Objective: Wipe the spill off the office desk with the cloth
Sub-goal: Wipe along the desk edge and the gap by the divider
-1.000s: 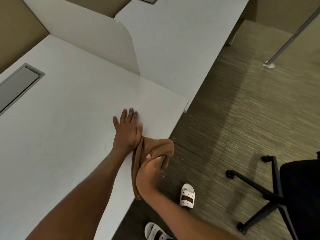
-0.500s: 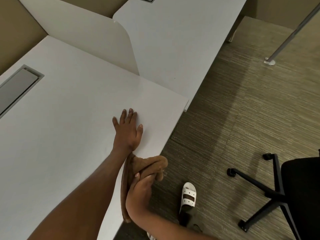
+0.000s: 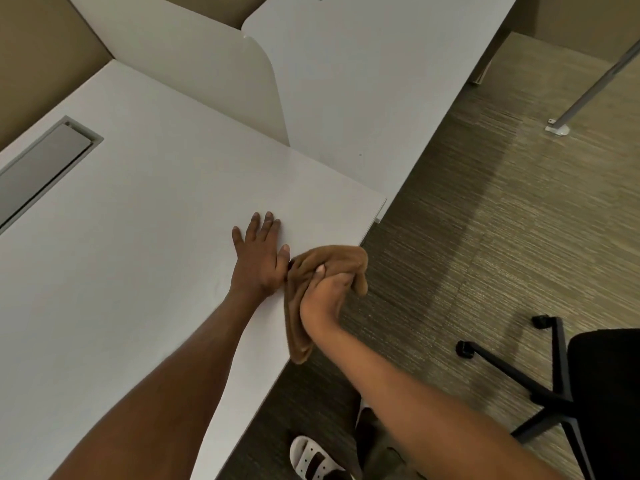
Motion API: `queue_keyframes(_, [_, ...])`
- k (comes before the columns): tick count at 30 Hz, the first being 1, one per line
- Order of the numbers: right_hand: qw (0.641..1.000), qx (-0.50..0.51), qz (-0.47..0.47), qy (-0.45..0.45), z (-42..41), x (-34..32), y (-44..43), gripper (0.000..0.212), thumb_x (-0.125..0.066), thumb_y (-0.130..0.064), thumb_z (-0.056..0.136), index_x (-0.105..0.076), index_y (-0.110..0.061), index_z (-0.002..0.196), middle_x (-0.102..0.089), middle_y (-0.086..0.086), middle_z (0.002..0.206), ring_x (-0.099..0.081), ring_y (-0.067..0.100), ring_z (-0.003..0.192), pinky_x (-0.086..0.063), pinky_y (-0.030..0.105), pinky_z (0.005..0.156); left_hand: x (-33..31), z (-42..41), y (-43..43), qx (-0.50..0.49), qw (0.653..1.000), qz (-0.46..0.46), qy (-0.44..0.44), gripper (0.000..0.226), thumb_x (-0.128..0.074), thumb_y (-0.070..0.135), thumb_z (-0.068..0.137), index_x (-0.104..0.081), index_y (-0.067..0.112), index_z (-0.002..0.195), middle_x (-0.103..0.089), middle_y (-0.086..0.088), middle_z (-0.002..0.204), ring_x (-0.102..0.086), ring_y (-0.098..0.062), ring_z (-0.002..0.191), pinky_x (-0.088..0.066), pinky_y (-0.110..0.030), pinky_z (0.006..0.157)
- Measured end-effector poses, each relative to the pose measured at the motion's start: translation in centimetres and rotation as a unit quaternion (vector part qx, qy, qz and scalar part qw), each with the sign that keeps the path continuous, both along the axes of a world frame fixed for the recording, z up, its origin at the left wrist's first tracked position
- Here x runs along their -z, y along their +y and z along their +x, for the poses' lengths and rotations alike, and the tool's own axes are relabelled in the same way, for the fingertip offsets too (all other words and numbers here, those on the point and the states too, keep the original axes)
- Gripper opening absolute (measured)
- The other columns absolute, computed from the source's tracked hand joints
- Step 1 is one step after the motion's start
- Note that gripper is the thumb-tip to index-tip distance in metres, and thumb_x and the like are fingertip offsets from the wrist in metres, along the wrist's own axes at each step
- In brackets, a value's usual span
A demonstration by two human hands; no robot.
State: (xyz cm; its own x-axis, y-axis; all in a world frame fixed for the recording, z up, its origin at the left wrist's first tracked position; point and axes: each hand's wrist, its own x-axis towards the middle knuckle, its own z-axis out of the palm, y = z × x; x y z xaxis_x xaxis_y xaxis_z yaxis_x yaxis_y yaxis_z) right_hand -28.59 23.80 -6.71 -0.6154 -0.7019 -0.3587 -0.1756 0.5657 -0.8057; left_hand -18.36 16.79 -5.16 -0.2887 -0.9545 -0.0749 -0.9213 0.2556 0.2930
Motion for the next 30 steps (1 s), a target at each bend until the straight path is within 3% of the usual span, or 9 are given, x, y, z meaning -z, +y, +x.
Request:
queue_keyframes(7, [0.999,0.017,0.009,0.026,-6.2,0.3,-7.0,0.048,-0.042,-0.034,0.099,-0.036,0.005,0.128,-0.051,0.021,0.131,-0.051,0.033,0.119,-0.041,0.045,0.103,0.3,-0.1,0.0,-0.003,1.000,0.000,-0.009,0.071,-0.009,0.048,0.091,-0.023,0.010,0.149,-0.018,-0.010,0.159,-0.003,-0.026,0.148,0.002,-0.056,0.117])
queue_keyframes(13, [0.999,0.014,0.000,0.052,-9.9,0.3,-11.4,0.051,-0.040,-0.034,0.100,-0.034,0.006,0.131,-0.051,0.021,0.132,-0.051,0.031,0.120,-0.041,0.039,0.104,0.5,0.1,0.0,-0.001,1.000,0.001,-0.015,0.071,-0.009,0.049,0.091,-0.022,0.011,0.149,-0.017,-0.009,0.159,-0.002,-0.025,0.148,0.000,-0.058,0.116])
queue_keyframes(18, [0.995,0.019,0.014,0.099,-11.5,0.0,-13.4,0.047,-0.040,-0.035,0.100,-0.036,0.004,0.128,-0.053,0.023,0.128,-0.055,0.036,0.113,-0.042,0.038,0.092,0.6,0.2,-0.1,0.001,1.000,0.002,-0.011,0.070,-0.010,0.049,0.091,-0.022,0.010,0.149,-0.017,-0.009,0.159,-0.001,-0.025,0.148,0.000,-0.059,0.116])
queue_keyframes(23, [0.994,0.007,0.021,0.105,-12.1,0.0,-13.8,0.044,-0.037,-0.034,0.101,-0.039,0.000,0.128,-0.051,0.024,0.128,-0.055,0.038,0.110,-0.043,0.041,0.090,0.4,0.1,-0.1,0.004,1.000,0.004,-0.012,0.070,-0.013,0.046,0.091,-0.025,0.008,0.148,-0.020,-0.011,0.158,-0.004,-0.027,0.148,-0.001,-0.058,0.116])
queue_keyframes(27, [0.991,0.003,0.010,0.131,-12.0,0.3,-13.7,0.041,-0.036,-0.034,0.101,-0.044,0.000,0.123,-0.054,0.023,0.123,-0.057,0.036,0.104,-0.036,0.033,0.077,0.3,0.1,0.0,0.002,1.000,0.003,-0.018,0.070,-0.015,0.046,0.090,-0.024,0.009,0.149,-0.019,-0.010,0.159,-0.003,-0.026,0.148,0.002,-0.057,0.117])
queue_keyframes(30, [0.990,0.005,0.013,0.139,-12.0,0.3,-13.8,0.043,-0.037,-0.034,0.101,-0.043,0.000,0.126,-0.053,0.023,0.125,-0.057,0.037,0.103,-0.036,0.034,0.075,0.3,0.1,0.0,0.000,1.000,0.004,-0.021,0.071,-0.015,0.047,0.089,-0.023,0.010,0.149,-0.017,-0.009,0.159,-0.001,-0.025,0.148,0.004,-0.055,0.117])
